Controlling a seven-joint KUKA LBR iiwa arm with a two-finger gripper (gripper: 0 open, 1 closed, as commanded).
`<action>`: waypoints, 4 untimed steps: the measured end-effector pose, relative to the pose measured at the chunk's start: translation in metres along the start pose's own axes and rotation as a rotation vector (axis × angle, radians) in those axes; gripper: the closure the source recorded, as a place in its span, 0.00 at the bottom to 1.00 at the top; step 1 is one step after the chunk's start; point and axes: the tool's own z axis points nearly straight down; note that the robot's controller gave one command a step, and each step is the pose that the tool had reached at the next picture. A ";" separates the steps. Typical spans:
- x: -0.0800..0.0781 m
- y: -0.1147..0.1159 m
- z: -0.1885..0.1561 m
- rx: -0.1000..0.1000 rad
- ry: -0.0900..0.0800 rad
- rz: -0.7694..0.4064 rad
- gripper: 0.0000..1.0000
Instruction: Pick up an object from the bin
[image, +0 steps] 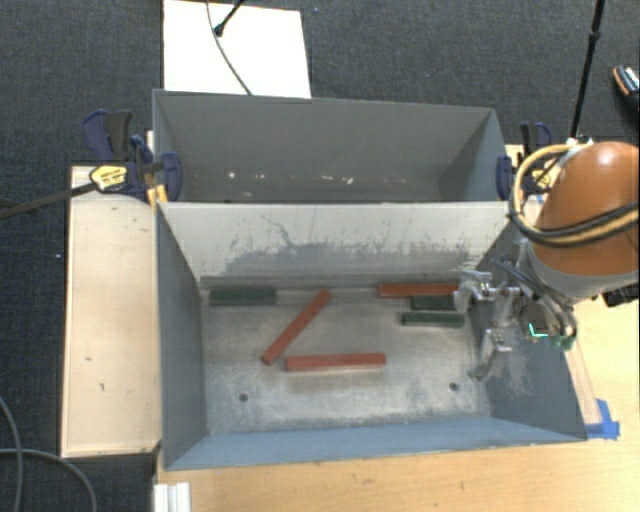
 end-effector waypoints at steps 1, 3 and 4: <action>-0.058 0.021 0.130 -0.001 0.000 -0.228 0.00; -0.021 0.086 0.138 0.002 -0.006 -0.424 1.00; -0.025 0.066 -0.009 0.005 -0.016 -0.442 1.00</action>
Offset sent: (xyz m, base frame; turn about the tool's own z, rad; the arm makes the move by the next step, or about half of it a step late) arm 0.0578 0.0204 -0.1277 -0.2293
